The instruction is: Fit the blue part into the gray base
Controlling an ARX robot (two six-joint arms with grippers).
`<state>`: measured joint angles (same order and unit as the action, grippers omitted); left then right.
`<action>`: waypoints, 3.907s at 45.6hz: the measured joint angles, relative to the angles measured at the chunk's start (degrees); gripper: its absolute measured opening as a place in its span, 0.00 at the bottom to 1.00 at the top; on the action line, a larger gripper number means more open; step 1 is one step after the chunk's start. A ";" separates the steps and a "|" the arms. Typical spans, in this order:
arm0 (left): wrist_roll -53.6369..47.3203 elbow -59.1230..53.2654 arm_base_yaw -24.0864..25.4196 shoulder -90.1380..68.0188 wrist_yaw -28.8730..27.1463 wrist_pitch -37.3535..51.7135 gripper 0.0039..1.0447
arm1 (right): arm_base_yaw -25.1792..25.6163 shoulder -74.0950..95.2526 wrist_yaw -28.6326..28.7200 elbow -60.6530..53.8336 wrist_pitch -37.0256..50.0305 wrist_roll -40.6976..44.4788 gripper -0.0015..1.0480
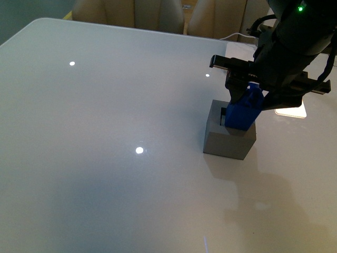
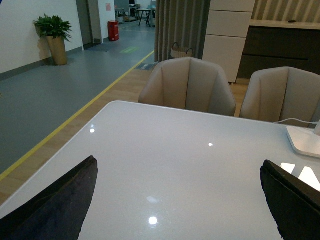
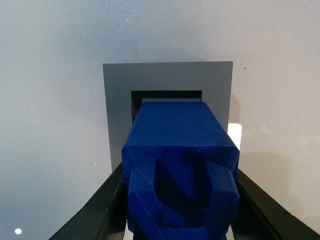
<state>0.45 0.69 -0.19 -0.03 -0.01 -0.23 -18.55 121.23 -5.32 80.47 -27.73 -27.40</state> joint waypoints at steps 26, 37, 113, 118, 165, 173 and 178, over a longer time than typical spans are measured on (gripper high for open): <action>0.00 -0.02 0.00 0.00 0.00 0.00 0.93 | -0.63 2.82 -0.20 2.51 -0.52 0.00 0.43; 0.00 -0.02 0.00 0.00 0.00 0.00 0.93 | -0.63 2.97 -0.33 2.51 -0.52 0.17 0.56; 0.00 0.00 0.00 0.00 0.00 0.00 0.93 | 17.79 -67.67 4.79 -77.83 77.70 27.06 0.02; 0.00 0.00 0.00 0.00 0.00 0.00 0.93 | 18.29 -73.18 5.22 -78.88 73.33 27.08 0.02; 0.00 -0.02 0.00 0.00 0.00 0.00 0.93 | 18.36 -106.84 5.20 -79.43 42.16 27.08 0.02; 0.00 -0.02 0.00 0.00 0.00 0.00 0.93 | 18.36 -109.83 5.20 -79.43 39.17 27.08 0.02; 0.00 0.00 0.00 0.00 0.00 0.00 0.93 | 18.36 -113.18 5.20 -79.43 35.23 27.08 0.02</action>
<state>0.45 0.69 -0.19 -0.03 -0.01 -0.23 -0.19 8.05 -0.12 1.04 7.51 -0.32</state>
